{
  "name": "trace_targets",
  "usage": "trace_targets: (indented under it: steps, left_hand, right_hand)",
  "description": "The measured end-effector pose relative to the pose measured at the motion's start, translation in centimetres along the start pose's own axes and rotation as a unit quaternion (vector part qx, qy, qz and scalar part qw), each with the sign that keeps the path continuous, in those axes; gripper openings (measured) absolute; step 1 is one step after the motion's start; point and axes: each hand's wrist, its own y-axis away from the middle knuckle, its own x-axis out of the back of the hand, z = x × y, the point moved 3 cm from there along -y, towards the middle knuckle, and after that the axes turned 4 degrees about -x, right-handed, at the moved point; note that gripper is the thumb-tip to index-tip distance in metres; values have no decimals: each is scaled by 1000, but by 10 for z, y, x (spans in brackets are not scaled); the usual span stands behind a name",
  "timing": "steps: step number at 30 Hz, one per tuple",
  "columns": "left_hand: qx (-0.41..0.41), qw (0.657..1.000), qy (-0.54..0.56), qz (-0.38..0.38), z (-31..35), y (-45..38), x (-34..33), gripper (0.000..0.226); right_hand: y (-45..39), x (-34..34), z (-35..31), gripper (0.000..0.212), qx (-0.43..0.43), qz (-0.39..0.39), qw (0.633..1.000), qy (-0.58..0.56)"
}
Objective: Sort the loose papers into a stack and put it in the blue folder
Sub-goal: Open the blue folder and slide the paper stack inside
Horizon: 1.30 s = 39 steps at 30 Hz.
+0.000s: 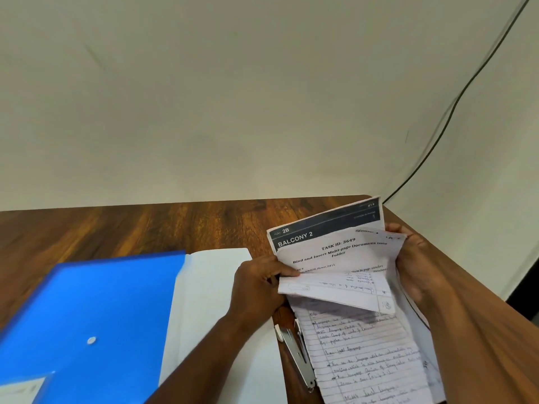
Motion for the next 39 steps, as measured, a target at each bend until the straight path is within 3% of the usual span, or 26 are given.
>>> trace_targets:
  steps: [6,9,13,17,22,24,31,32,34,36,39]
  left_hand:
    - [69,997,1,27,6,-3,4,21]
    - [92,995,-14,28,11,-4,3,20]
    - [167,984,-50,38,11,-7,3,52]
    - [255,964,43,59,3,-7,5,82]
    - [296,951,57,67,-4,-6,5,34]
    - [296,950,50,82,-2,-6,6,26]
    - [318,938,101,91,-1,-7,7,25]
    - [323,936,107,90,-1,-7,7,23]
    - [331,931,116,98,-1,-8,9,19]
    - [333,927,127,115,2,-11,11,20]
    - [321,928,144,124,11,-18,14,19]
  right_hand:
    - [4,-2,3,29,18,-18,1000,-5]
    - [5,-2,5,40,23,-22,999,-18]
    - [5,-2,4,43,40,-36,998,-29]
    - [6,-4,6,40,51,-38,997,-40]
    - [3,-7,9,31,52,-36,996,-58]
    - [3,-8,9,30,55,-41,996,-59]
    - [7,-5,5,20,33,-65,995,-64]
    - [6,-2,5,26,23,-61,996,-53]
    - [7,3,3,44,-8,-46,998,31]
    - [11,1,1,42,-25,-48,990,133]
    - [19,-13,-4,40,-36,-60,979,191]
